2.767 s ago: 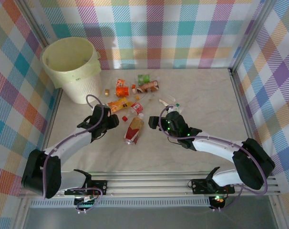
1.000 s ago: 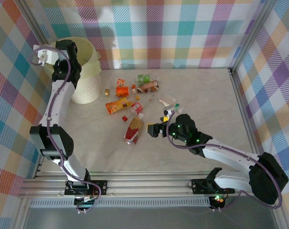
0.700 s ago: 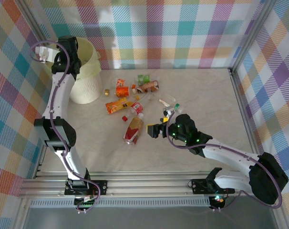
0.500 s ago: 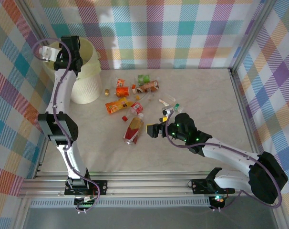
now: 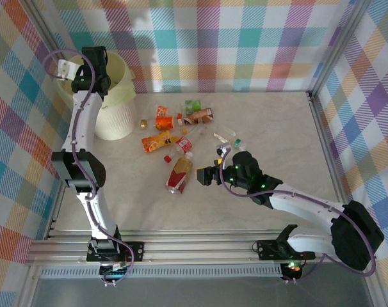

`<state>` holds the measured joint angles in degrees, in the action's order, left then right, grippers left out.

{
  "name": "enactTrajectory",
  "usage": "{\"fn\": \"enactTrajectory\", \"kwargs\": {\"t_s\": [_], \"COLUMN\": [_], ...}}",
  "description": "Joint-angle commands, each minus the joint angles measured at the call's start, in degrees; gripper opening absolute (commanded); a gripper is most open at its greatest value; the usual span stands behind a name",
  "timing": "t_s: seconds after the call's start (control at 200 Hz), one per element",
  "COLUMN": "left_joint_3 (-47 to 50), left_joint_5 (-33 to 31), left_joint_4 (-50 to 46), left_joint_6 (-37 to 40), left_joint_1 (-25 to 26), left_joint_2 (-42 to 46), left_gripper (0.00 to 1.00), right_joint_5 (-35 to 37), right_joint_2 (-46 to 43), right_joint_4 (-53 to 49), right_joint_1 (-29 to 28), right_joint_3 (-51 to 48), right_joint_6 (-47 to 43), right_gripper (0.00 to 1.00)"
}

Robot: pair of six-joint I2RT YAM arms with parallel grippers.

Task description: Put the plastic bottles in the bin

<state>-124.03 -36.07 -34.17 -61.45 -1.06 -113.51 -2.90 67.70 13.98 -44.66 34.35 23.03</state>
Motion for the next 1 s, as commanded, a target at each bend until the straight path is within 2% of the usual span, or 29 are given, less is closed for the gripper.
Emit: {"fn": "enactTrajectory", "kwargs": {"t_s": [0.0,0.115,0.255,0.325,0.425,0.58,0.73,0.87,0.995], "left_joint_3": [-1.39,-1.06,-0.21,3.53,10.39,15.76,23.51,34.04,41.53], "left_joint_5": [2.16,4.46,8.68,10.84,17.97,23.83,34.84,40.15,43.91], "left_joint_4": [-1.26,0.17,2.83,6.39,14.87,15.46,15.65,15.02,13.10], "left_joint_6": [1.93,3.71,10.45,14.35,21.40,26.76,29.85,31.36,34.60], "left_joint_1": [-0.70,-0.70,0.04,0.49,0.77,1.37,2.47,4.22,4.24], "left_joint_2": [2.33,3.10,4.84,7.26,11.56,16.99,23.87,32.52,40.36], "left_gripper": [0.95,1.00,1.00,1.00,1.00,1.00,1.00,1.00,1.00], "right_joint_5": [-0.42,2.35,5.83,7.38,9.46,13.68,8.64,7.96,2.92], "right_joint_2": [0.51,0.35,-0.28,-0.68,-0.95,-0.84,-0.11,4.48,7.58], "right_joint_4": [-0.01,-0.19,-0.92,-1.64,-1.91,-1.85,-2.18,-9.64,-11.57], "right_joint_1": [-0.40,-0.42,-0.42,-0.40,-0.42,-0.34,1.76,3.51,7.57], "right_joint_3": [2.21,1.91,1.49,1.37,1.12,0.48,2.33,8.71,12.09], "right_joint_6": [-1.07,0.03,1.11,1.78,2.70,3.99,5.35,1.39,-0.48], "right_gripper": [1.00,1.00,1.00,1.00,1.00,1.00,1.00,1.00,1.00]}}
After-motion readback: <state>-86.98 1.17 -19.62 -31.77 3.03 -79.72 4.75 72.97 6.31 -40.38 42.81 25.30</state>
